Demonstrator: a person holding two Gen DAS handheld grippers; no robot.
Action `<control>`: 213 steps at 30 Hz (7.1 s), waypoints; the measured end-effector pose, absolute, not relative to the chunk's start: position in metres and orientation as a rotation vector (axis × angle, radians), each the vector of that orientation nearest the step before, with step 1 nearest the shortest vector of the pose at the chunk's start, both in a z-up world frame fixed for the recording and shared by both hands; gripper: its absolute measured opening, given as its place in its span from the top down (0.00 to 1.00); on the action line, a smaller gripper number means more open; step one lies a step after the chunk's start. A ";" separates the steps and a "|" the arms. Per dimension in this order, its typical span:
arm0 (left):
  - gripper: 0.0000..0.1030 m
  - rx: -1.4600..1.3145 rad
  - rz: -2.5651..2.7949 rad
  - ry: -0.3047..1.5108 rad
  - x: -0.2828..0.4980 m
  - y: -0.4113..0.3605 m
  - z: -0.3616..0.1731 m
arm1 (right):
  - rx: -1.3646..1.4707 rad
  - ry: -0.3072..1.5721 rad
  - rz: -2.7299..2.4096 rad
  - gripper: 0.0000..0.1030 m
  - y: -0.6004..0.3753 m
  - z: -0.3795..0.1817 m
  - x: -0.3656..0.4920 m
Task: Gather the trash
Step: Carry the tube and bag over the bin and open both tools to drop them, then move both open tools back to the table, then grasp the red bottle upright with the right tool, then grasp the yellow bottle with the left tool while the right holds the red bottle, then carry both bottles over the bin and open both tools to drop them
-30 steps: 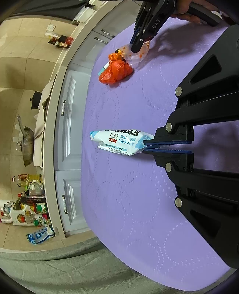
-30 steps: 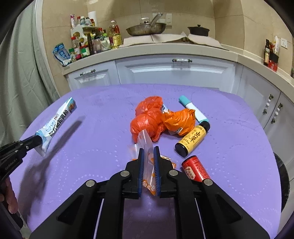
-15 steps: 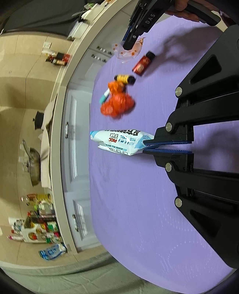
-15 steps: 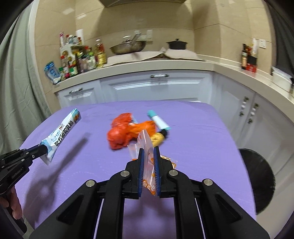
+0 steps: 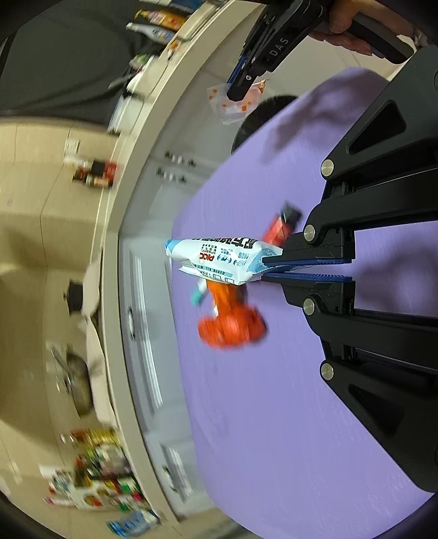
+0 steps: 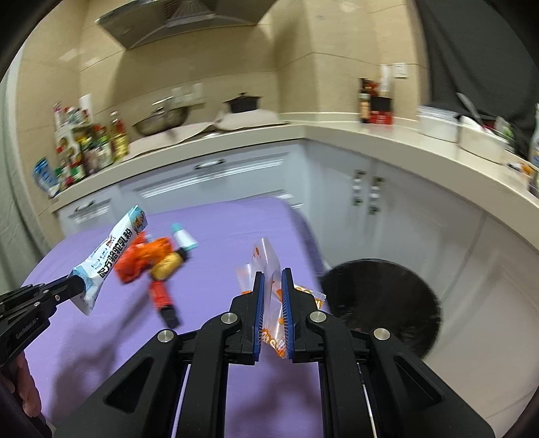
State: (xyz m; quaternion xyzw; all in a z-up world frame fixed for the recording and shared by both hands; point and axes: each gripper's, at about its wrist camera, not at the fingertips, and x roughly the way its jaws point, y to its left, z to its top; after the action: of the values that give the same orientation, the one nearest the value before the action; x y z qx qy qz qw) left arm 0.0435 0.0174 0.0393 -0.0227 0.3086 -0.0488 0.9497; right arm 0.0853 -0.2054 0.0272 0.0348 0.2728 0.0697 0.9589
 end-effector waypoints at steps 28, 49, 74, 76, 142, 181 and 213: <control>0.96 0.142 -0.343 0.623 0.120 -0.181 0.023 | 0.167 0.524 -0.068 0.89 -0.337 -0.003 0.113; 0.64 0.153 -0.344 0.679 0.161 -0.207 -0.001 | 0.195 0.538 -0.099 0.67 -0.358 -0.024 0.145; 0.54 0.008 -0.066 0.649 0.092 -0.025 0.029 | 0.150 0.510 0.185 0.58 -0.218 0.007 0.119; 0.54 -0.005 -0.033 0.654 0.086 -0.006 0.029 | 0.135 0.515 0.217 0.58 -0.200 0.007 0.119; 0.54 -0.091 0.021 0.725 0.101 0.068 0.004 | 0.017 0.733 0.324 0.76 -0.109 -0.022 0.166; 0.77 0.016 -0.050 0.834 0.162 -0.001 -0.024 | 0.085 0.730 0.282 0.76 -0.174 -0.022 0.179; 0.78 0.002 -0.059 0.689 0.103 0.001 0.019 | 0.098 0.683 0.213 0.76 -0.205 -0.011 0.143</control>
State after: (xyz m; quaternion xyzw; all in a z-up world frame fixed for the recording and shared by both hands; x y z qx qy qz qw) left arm 0.1025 0.0011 0.0191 0.0009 0.3378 -0.0289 0.9408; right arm 0.1428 -0.2045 -0.0112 0.0479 0.3341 0.1042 0.9355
